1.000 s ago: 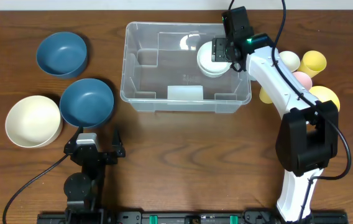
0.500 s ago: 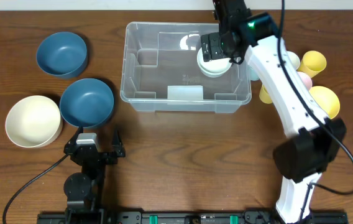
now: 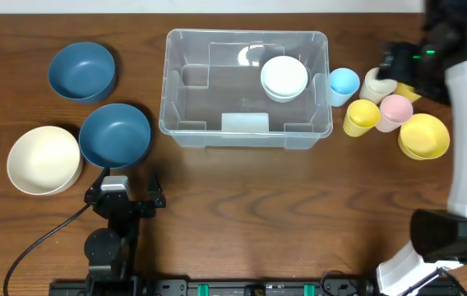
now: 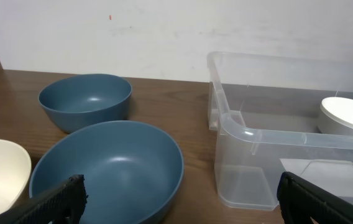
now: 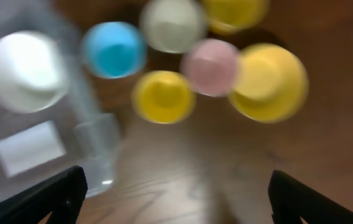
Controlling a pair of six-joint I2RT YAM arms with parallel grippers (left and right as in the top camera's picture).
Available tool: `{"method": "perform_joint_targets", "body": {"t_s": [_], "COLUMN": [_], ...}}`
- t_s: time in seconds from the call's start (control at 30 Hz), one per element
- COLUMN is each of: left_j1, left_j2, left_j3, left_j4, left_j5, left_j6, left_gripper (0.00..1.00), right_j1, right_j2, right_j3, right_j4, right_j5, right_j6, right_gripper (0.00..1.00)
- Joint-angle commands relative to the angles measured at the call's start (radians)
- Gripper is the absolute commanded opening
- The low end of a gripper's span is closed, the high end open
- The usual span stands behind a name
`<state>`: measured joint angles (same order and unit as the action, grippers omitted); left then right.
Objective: Pack container
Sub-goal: 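Move the right gripper to the yellow bowl and grasp its rim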
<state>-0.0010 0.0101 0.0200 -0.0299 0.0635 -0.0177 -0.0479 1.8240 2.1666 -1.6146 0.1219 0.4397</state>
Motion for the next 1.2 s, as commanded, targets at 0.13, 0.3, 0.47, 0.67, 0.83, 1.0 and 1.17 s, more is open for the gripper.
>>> {"method": "perform_joint_targets", "body": {"t_s": [0.13, 0.3, 0.47, 0.67, 0.83, 1.0, 1.17], "left_j1": [0.003, 0.003, 0.003, 0.003, 0.003, 0.003, 0.003], "left_j2": [-0.006, -0.006, -0.006, -0.006, -0.006, -0.006, -0.006], "left_j3": [-0.016, -0.016, -0.016, -0.016, -0.016, -0.016, -0.016], "left_j4": [-0.037, -0.037, -0.037, -0.037, -0.037, -0.037, -0.037], "left_j5": [0.004, 0.004, 0.004, 0.004, 0.004, 0.004, 0.004], "left_j6": [0.014, 0.014, 0.014, 0.014, 0.014, 0.014, 0.014], "left_gripper": [0.98, 0.98, 0.98, 0.98, 0.98, 0.98, 0.98], "right_j1": [-0.303, -0.472, -0.545, -0.536, -0.534, -0.534, -0.533], "right_j2": [-0.035, -0.034, -0.034, -0.034, -0.034, -0.034, -0.034], "right_j3": [-0.014, -0.105, -0.296, -0.563, -0.725, -0.818, -0.908], "right_j4": [-0.069, -0.001, 0.152, 0.379, 0.528, 0.616, 0.731], "right_j5": [0.0, -0.053, -0.122, -0.127, -0.127, -0.127, -0.137], "right_j6": [0.039, 0.039, 0.034, 0.031, 0.031, 0.031, 0.023], "right_gripper": [0.93, 0.91, 0.85, 0.8, 0.72, 0.62, 0.56]}}
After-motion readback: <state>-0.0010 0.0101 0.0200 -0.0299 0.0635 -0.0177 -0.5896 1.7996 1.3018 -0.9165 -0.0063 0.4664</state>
